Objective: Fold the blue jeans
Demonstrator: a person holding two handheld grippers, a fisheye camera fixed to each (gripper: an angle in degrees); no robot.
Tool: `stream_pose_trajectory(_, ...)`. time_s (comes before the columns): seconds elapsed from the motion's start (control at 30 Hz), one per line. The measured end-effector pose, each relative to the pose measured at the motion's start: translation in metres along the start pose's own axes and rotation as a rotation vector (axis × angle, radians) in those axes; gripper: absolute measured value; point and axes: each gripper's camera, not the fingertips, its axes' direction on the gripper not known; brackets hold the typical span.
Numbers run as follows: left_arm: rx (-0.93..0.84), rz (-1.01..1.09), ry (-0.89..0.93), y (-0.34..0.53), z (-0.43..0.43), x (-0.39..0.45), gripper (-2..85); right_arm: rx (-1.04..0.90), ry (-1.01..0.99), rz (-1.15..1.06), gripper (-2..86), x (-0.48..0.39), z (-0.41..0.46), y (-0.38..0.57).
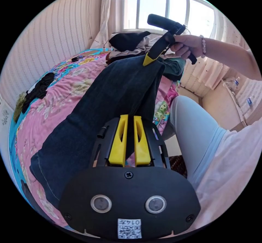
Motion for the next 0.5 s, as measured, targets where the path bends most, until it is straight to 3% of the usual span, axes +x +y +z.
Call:
stream_pose_trajectory(0.13,-0.093,0.005,0.041,-0.006,0.043,0.018,4.1,-0.008,0.241,0.197,0.7,0.026,0.005,0.035)
stream_pose_trajectory(0.27,-0.034,-0.053,0.044,0.022,0.019,0.008,1.6,0.124,0.428,0.258,-0.1,0.007,0.003,0.056)
stream_pose_trajectory(0.37,-0.045,-0.106,-0.005,0.039,0.009,-0.003,0.3,0.191,0.499,0.106,-0.4,-0.033,0.018,0.045)
stream_pose_trajectory(0.5,-0.104,-0.182,-0.032,0.041,0.026,-0.019,-0.7,0.057,0.435,-0.144,-0.6,-0.089,0.077,-0.01)
